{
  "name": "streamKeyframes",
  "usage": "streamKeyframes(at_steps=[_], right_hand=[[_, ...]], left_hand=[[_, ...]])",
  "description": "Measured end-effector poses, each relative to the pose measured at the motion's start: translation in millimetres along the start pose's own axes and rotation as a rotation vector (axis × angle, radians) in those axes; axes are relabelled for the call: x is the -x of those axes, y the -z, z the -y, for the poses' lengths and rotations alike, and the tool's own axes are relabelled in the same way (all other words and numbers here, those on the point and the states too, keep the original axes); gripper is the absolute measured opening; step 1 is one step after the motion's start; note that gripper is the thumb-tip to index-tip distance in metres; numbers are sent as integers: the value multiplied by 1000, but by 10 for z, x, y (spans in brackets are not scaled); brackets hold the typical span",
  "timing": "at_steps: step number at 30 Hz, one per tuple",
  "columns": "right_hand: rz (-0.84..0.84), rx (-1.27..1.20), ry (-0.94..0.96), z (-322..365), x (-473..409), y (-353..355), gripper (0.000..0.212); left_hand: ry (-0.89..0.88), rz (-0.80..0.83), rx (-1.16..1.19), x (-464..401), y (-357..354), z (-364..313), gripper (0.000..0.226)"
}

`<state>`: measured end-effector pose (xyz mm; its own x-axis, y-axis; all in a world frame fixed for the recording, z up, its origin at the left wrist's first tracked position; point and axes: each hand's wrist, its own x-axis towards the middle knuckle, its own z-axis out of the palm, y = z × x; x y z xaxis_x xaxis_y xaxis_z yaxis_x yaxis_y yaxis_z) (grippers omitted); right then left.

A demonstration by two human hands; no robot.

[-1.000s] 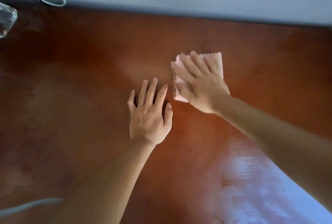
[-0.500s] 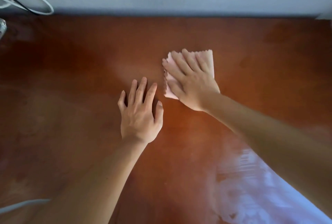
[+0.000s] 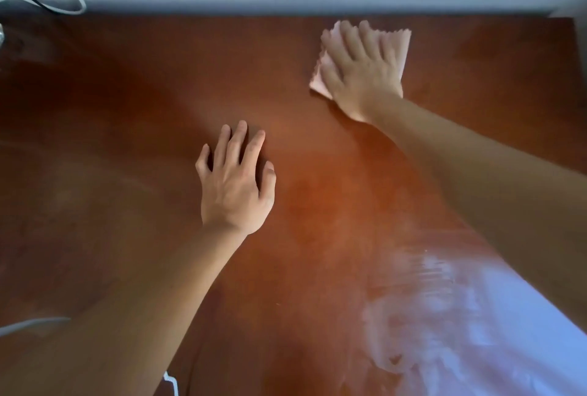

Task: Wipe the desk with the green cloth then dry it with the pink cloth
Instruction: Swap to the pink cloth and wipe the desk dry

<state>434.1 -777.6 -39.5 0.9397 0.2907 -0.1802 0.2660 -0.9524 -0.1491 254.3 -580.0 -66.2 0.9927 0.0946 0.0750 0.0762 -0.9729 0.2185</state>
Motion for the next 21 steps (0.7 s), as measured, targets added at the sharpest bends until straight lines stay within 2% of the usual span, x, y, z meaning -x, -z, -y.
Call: streamKeyframes(at_steps=[6, 10, 12, 16, 21], right_hand=[[97, 79, 165, 35, 902, -150, 69], [63, 90, 104, -175, 613, -67, 66], [27, 82, 53, -298, 372, -32, 62], [10, 94, 70, -468, 80, 58, 61], [17, 38, 25, -238, 446, 9, 60]], left_hand=[[38, 48, -58, -69, 127, -204, 56], [89, 100, -10, 114, 24, -616, 68], [82, 94, -38, 164, -34, -645, 70], [83, 74, -52, 149, -66, -611, 69], [74, 71, -44, 158, -63, -617, 69]])
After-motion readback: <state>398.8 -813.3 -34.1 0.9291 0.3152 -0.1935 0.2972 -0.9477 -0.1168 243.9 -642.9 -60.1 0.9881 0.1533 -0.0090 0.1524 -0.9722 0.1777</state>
